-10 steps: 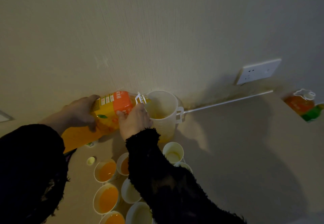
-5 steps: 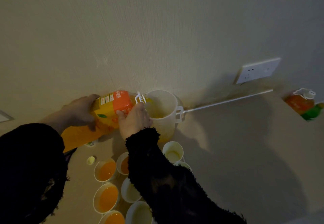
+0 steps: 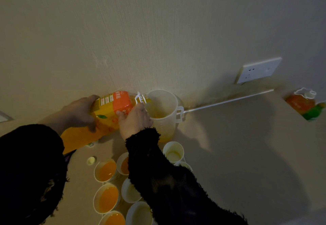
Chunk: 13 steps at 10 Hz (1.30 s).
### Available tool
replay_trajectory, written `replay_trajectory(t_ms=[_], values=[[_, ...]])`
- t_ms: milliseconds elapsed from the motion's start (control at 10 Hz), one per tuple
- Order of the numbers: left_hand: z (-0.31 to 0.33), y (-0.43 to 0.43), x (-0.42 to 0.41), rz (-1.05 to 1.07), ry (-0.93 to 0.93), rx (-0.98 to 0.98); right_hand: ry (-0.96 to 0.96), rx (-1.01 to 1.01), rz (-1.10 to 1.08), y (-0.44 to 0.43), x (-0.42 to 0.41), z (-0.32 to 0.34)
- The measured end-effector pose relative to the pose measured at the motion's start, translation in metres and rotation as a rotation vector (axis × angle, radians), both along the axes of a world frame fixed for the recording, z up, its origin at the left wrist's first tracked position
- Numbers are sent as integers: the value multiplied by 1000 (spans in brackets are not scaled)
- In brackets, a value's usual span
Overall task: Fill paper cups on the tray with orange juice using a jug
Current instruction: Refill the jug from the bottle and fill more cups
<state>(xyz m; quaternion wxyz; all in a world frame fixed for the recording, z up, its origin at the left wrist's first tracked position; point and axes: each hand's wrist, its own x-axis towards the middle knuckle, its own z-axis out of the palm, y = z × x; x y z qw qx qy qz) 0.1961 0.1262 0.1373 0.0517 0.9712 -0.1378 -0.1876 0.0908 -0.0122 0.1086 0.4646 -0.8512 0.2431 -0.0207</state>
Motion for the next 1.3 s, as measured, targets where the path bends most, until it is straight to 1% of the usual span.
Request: replay_trajectory(t_ms=[500, 700, 1300], values=[[2, 1, -2, 5, 13, 27, -17, 12, -4, 0, 0, -3], [4, -1, -4, 38, 23, 7, -6, 14, -17, 1, 2, -2], [11, -6, -10, 2, 11, 18, 2, 26, -13, 0, 0, -1]])
